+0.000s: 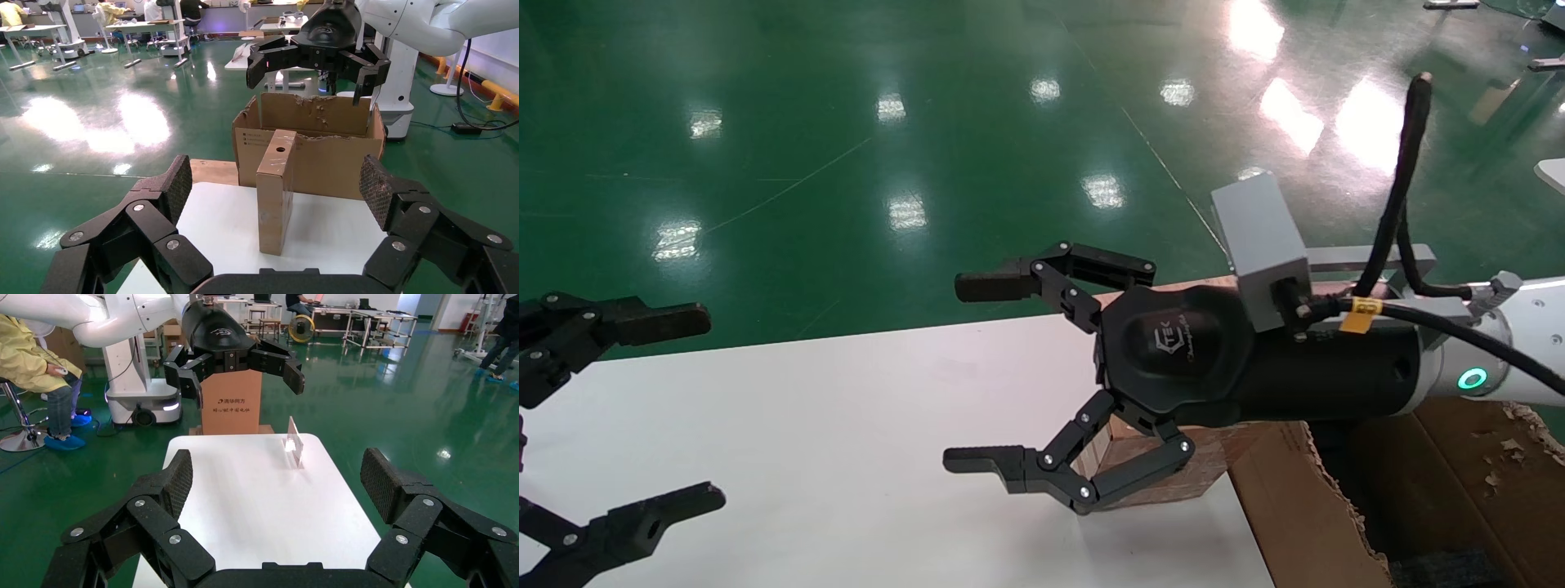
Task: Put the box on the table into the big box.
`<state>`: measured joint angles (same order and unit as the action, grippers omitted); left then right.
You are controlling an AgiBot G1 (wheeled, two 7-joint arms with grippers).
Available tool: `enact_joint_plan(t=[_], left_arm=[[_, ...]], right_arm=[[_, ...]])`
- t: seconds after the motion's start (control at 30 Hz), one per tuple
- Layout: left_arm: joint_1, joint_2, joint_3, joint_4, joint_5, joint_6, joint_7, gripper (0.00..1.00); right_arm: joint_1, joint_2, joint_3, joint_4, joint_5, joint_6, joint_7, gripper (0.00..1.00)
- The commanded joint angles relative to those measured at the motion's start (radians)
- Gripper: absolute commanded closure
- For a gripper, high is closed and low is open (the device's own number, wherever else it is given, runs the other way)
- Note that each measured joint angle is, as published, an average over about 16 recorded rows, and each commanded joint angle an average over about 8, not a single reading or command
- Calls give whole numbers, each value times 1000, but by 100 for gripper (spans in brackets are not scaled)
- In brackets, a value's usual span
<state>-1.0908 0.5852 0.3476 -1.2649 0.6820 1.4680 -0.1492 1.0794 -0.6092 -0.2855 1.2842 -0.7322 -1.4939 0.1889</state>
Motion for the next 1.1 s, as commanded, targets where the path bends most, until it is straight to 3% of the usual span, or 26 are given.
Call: enact_joint_plan(t=[0.03, 0.47, 0.5, 0.73, 0.77, 1.1], left_arm=[[0, 0, 0, 0, 0, 0, 0, 0], [0, 0, 0, 0, 0, 0, 0, 0], [0, 0, 0, 0, 0, 0, 0, 0], [0, 0, 0, 0, 0, 0, 0, 0], [0, 0, 0, 0, 0, 0, 0, 0], [0, 0, 0, 0, 0, 0, 0, 0]], right_arm=[[0, 0, 0, 0, 0, 0, 0, 0], [0, 0, 0, 0, 0, 0, 0, 0], [0, 0, 0, 0, 0, 0, 0, 7], [0, 0, 0, 0, 0, 0, 0, 94], [0, 0, 0, 0, 0, 0, 0, 100], [0, 0, 0, 0, 0, 0, 0, 100]])
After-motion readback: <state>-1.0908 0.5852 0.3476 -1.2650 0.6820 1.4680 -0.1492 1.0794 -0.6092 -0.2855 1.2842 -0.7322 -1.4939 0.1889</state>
